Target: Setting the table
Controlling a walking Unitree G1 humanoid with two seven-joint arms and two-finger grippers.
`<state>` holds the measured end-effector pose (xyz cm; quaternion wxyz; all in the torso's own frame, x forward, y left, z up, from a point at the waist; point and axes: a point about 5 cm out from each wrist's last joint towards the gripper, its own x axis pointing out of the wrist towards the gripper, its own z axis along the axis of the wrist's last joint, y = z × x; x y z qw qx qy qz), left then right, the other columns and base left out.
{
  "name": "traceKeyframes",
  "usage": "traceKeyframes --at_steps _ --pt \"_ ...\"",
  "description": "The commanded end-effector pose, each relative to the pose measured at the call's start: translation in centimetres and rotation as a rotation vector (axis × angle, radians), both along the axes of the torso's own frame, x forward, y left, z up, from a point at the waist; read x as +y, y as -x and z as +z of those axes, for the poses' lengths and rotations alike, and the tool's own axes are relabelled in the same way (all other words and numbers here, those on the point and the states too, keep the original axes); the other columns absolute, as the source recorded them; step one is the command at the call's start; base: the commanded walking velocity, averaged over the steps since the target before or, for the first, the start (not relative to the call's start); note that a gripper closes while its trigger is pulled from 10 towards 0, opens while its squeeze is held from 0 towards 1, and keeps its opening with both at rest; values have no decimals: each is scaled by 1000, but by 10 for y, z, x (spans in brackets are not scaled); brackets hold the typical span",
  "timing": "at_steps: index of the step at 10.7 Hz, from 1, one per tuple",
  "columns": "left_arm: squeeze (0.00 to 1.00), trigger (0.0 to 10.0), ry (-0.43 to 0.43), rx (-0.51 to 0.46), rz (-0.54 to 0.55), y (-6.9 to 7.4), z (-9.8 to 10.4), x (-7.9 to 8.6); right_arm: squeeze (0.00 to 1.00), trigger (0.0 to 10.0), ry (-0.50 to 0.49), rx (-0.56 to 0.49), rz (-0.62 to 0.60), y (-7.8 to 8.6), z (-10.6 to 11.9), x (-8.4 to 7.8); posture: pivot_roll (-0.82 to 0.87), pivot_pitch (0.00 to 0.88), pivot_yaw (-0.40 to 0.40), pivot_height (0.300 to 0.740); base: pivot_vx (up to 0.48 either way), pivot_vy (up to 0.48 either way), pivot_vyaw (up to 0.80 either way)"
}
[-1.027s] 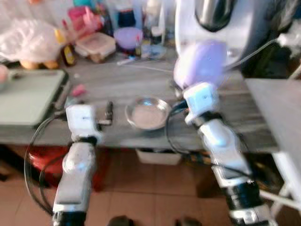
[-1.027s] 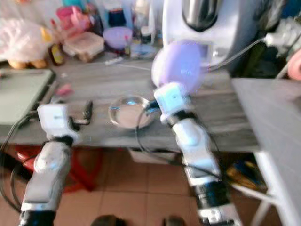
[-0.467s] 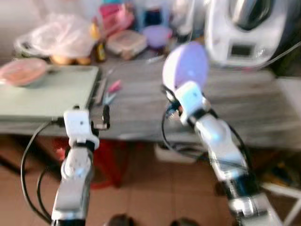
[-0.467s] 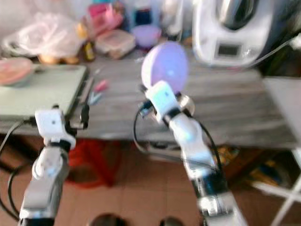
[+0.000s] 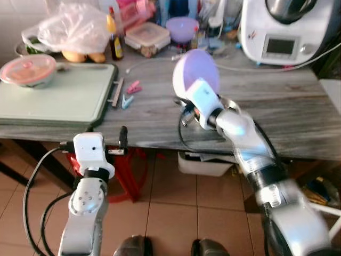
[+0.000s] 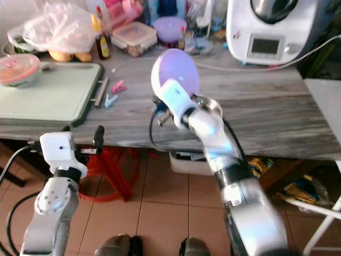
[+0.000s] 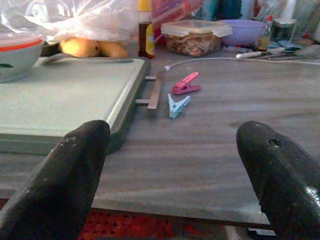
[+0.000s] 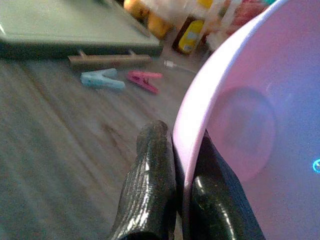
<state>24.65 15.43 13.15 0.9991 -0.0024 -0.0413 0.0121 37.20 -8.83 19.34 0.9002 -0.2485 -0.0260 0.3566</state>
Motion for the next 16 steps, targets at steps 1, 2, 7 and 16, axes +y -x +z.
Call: traceKeyframes --at_steps 1,2,7,16 --pt "0 10000 -20 8 12 3 1 3 0 10000 33 -10 36 -4 7 5 76 182 38 740 0 0 0" --pt "0 10000 -27 16 9 7 1 4 0 10000 70 -16 67 -8 11 10 89 193 42 740 0 0 0" --pt "0 10000 -56 46 4 17 4 10 0 10000 218 33 227 -12 8 20 127 220 62 740 0 0 0" --pt "0 10000 -42 49 -11 5 6 4 1000 10000 381 68 266 -15 8 -3 101 182 57 740 0 0 0"
